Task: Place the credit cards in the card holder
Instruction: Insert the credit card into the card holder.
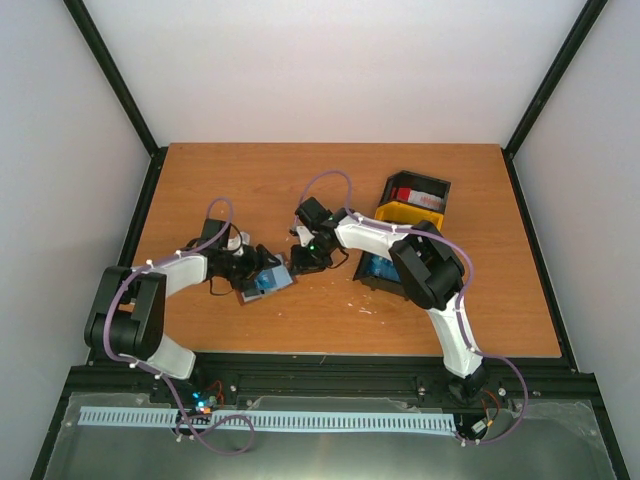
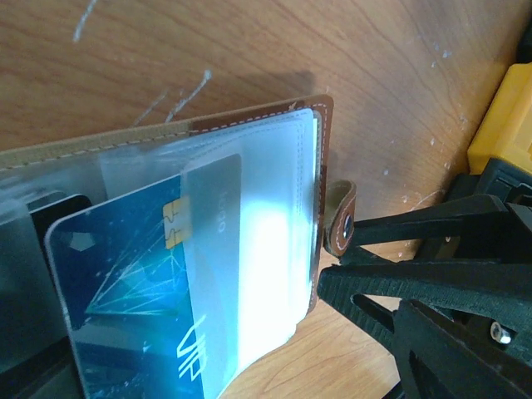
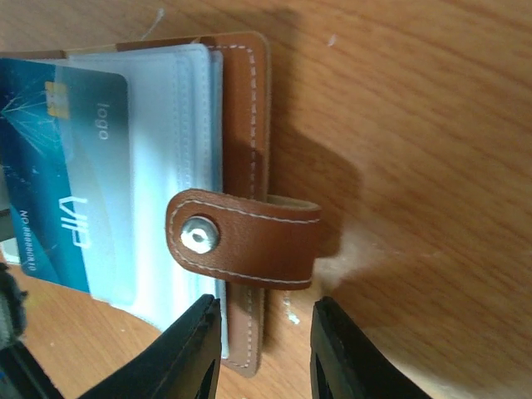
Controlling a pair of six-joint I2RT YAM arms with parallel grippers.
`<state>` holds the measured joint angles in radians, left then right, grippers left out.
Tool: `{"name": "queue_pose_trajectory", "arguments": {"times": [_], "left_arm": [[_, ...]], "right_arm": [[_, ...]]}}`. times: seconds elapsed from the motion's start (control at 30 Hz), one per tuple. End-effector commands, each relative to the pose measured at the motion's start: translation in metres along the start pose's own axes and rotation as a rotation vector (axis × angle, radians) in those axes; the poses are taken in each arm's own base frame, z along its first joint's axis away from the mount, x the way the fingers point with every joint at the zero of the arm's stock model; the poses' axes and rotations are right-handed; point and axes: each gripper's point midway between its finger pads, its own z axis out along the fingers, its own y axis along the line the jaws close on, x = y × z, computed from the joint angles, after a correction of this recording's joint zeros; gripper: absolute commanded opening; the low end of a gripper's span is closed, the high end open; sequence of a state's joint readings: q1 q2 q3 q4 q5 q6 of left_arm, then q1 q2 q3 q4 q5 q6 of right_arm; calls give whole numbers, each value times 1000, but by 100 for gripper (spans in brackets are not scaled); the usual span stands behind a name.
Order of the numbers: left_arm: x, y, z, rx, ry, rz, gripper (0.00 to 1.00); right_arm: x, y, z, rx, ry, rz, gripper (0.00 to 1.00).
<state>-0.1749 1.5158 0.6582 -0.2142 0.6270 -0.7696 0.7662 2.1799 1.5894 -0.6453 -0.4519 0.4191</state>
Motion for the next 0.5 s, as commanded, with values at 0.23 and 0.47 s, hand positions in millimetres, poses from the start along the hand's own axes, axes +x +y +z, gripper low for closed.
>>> {"name": "queue_pose_trajectory", "arguments": {"times": [0.23,0.47], "left_arm": [[13,18,-17,-129,17,-31,96],[7,17,-31,-101,-27,-36,91]], "right_arm": [[8,17,11,-137,22,7,35],[2,27,4,-181,-12,-9,36]]}}
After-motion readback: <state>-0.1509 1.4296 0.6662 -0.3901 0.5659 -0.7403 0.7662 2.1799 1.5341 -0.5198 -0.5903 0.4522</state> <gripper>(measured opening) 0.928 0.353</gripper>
